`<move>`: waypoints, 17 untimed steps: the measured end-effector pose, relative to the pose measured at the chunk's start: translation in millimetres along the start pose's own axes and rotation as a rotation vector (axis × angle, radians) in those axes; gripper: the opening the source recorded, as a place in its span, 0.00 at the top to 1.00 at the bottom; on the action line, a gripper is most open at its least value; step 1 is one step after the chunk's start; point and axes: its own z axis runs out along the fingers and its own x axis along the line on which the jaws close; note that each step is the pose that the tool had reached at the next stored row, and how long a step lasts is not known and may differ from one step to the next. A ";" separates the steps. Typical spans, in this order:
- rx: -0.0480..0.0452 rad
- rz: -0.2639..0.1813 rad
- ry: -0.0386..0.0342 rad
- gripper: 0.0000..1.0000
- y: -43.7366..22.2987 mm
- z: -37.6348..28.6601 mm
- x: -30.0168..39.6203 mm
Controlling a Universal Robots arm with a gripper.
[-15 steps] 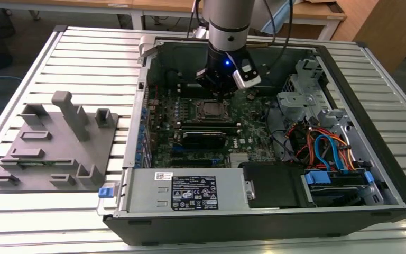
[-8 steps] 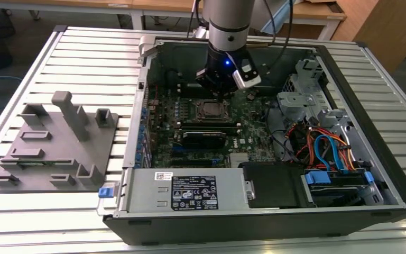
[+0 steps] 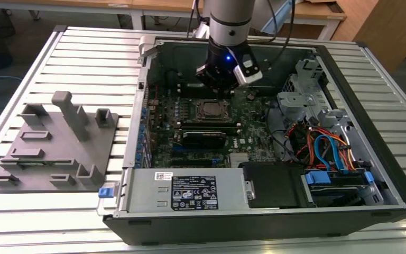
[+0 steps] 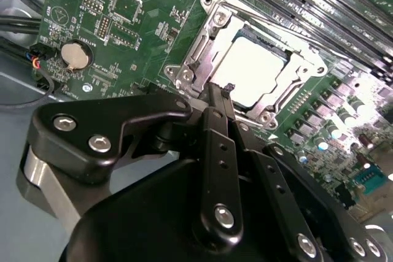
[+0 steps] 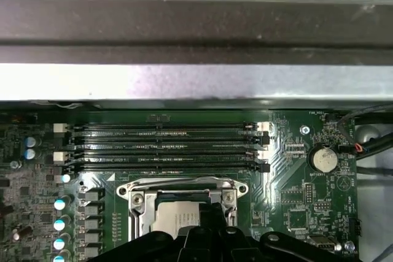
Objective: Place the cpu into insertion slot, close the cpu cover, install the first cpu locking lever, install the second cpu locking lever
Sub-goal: 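Install the second cpu locking lever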
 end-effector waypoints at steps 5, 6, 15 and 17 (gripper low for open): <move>0.0005 0.001 0.0189 0.89 -0.6 -0.1 -0.1; 0.0007 0.001 0.0228 0.89 -1.0 -0.2 0.0; 0.0005 -0.002 0.0244 0.89 -14.3 -0.7 -0.4; 0.0005 -0.002 0.0244 0.89 -15.0 -0.8 -0.4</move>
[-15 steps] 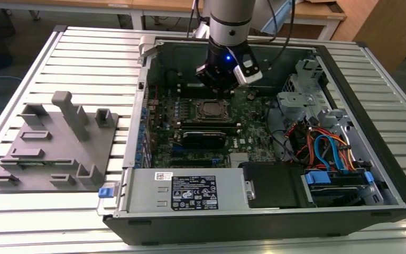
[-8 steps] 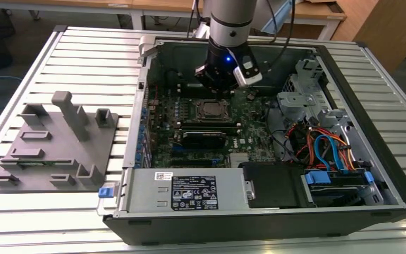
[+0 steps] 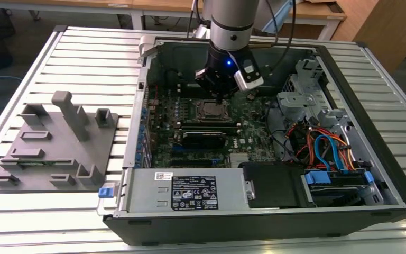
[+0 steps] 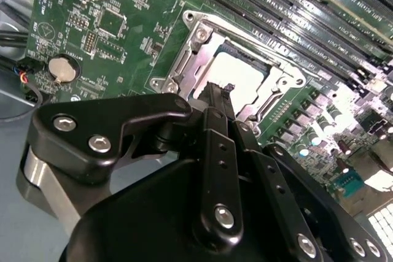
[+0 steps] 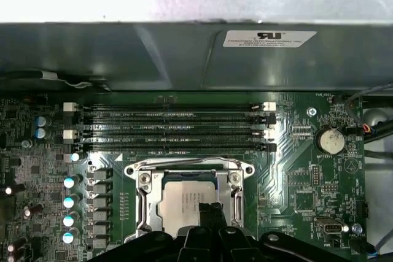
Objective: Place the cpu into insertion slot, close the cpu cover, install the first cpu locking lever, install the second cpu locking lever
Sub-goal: 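Install the second cpu locking lever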
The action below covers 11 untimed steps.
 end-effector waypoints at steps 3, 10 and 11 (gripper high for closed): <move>0.0001 0.000 0.0000 0.89 -0.1 0.0 0.0; 0.0001 0.000 0.0000 0.89 -5.2 -0.3 -0.1; 0.0001 0.000 0.0000 0.89 -5.2 -0.3 -0.2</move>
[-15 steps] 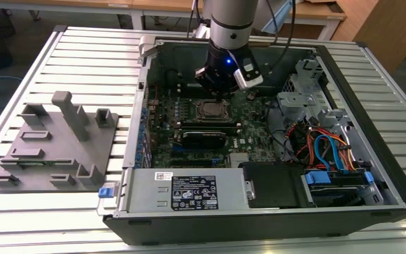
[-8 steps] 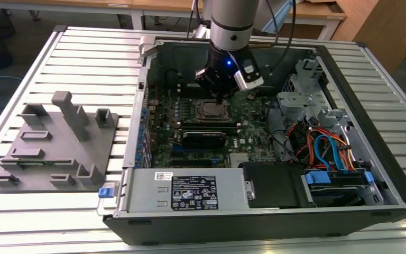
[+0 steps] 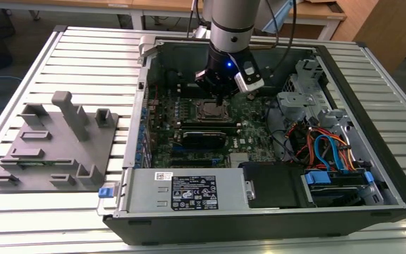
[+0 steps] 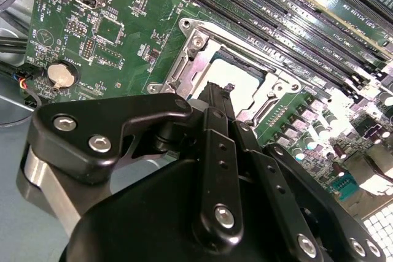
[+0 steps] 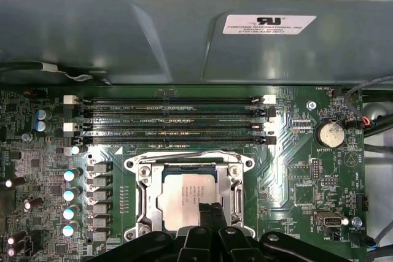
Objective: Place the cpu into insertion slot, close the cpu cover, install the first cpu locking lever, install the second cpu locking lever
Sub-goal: 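Install the second cpu locking lever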
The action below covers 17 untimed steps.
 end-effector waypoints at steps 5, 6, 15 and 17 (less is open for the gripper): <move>0.0002 0.000 0.0000 0.89 -0.2 0.0 0.0; 0.0001 0.000 0.0000 0.89 -0.2 0.0 0.0; 0.0056 0.000 -0.0001 0.89 0.5 -13.4 -0.1; 0.0075 0.000 -0.0002 0.89 0.7 -16.3 -0.2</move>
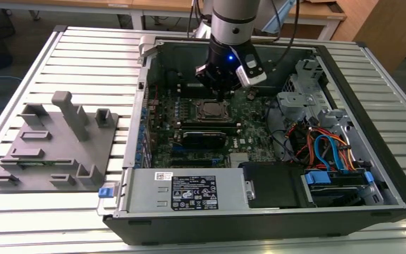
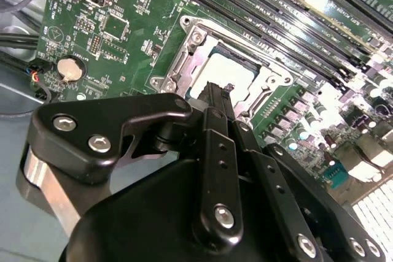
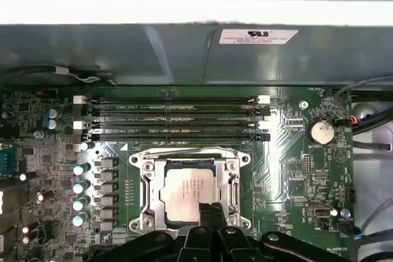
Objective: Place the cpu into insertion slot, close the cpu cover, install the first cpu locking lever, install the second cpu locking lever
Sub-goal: 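Install the second cpu locking lever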
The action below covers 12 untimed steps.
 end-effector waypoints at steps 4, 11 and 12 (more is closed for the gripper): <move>0.0038 0.000 0.0000 0.89 -0.9 -0.7 0.0; 0.0036 0.000 -0.0002 0.89 -10.1 -0.6 -0.2; 0.0036 0.000 -0.0001 0.89 -10.1 -0.7 -0.2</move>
